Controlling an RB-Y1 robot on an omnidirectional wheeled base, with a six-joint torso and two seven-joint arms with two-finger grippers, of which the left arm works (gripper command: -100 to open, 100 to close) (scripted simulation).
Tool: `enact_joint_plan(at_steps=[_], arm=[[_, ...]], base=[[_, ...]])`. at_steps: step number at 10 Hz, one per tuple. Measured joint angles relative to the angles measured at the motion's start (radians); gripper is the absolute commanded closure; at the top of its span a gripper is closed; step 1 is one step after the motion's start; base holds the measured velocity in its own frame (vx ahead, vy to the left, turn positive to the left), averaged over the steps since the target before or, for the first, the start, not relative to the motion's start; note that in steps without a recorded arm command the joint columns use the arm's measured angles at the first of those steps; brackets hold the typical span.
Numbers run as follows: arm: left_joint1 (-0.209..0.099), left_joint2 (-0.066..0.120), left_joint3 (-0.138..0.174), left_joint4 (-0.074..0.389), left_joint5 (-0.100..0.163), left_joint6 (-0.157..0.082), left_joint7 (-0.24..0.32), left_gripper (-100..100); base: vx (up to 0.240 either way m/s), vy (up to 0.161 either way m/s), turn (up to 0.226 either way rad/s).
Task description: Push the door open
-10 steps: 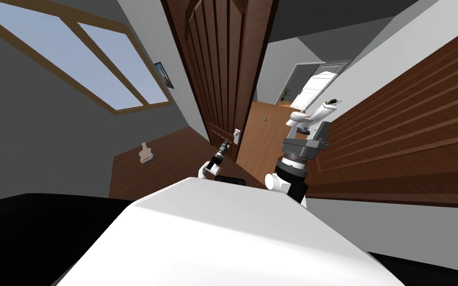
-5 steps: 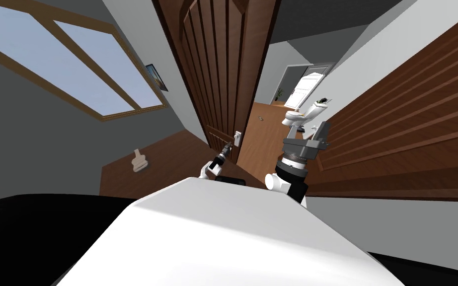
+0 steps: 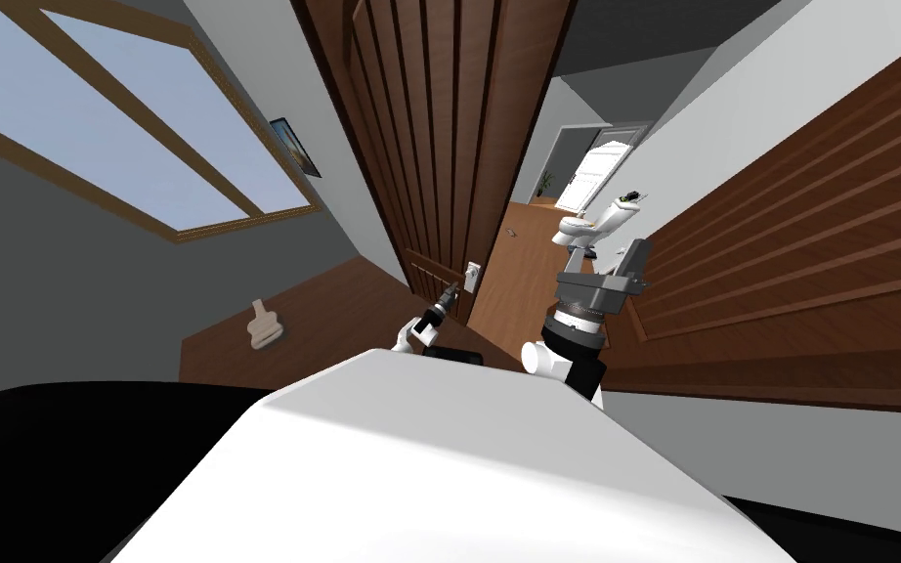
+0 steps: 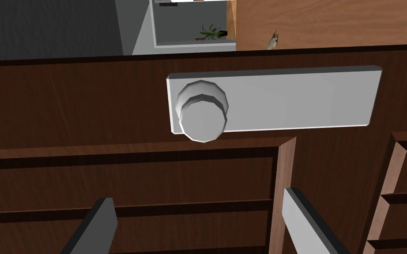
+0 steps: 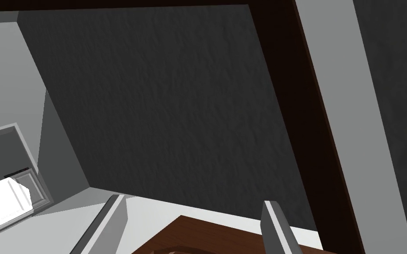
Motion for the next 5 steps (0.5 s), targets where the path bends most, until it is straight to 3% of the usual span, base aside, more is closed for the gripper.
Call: enact_joint_plan(at_steps=[3,5], arm=[[-0.010,-0.009,0.009,0.016,0.000,-0.002,-0.002,-100],[-0.020,-0.017,0.018,0.034,0.000,-0.006,-0.003,-100]], base=[[0.186,-0.073,-0.032],[0.203,-0.121,-0.033]])
